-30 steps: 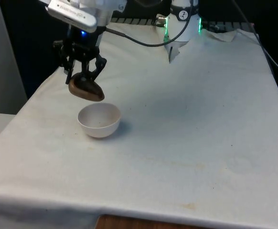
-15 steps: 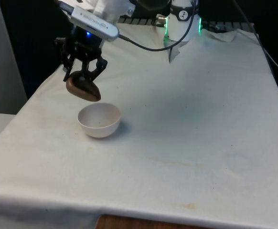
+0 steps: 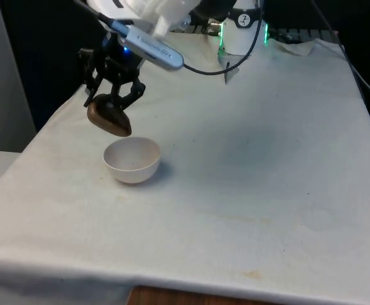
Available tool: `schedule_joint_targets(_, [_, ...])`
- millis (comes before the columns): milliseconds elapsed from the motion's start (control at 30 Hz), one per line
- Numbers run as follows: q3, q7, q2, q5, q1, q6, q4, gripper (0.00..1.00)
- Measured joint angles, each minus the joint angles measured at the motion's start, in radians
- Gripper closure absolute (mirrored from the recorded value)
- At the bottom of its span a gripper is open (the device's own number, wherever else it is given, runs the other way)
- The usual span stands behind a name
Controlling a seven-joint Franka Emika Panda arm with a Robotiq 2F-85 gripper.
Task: Pour the coffee beans from the cup into the bowl.
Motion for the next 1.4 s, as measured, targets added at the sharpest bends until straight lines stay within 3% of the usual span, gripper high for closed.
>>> schedule_joint_targets(700, [0.008, 0.185, 0.017, -0.207, 0.032, -0.069, 0.001, 0.98])
schedule_joint_targets(1200, [0.036, 0.295, 0.022, -0.34, 0.043, -0.149, 0.005, 0.98])
schedule_joint_targets(1400, [0.052, 0.323, 0.026, -0.366, 0.046, -0.182, 0.014, 0.98])
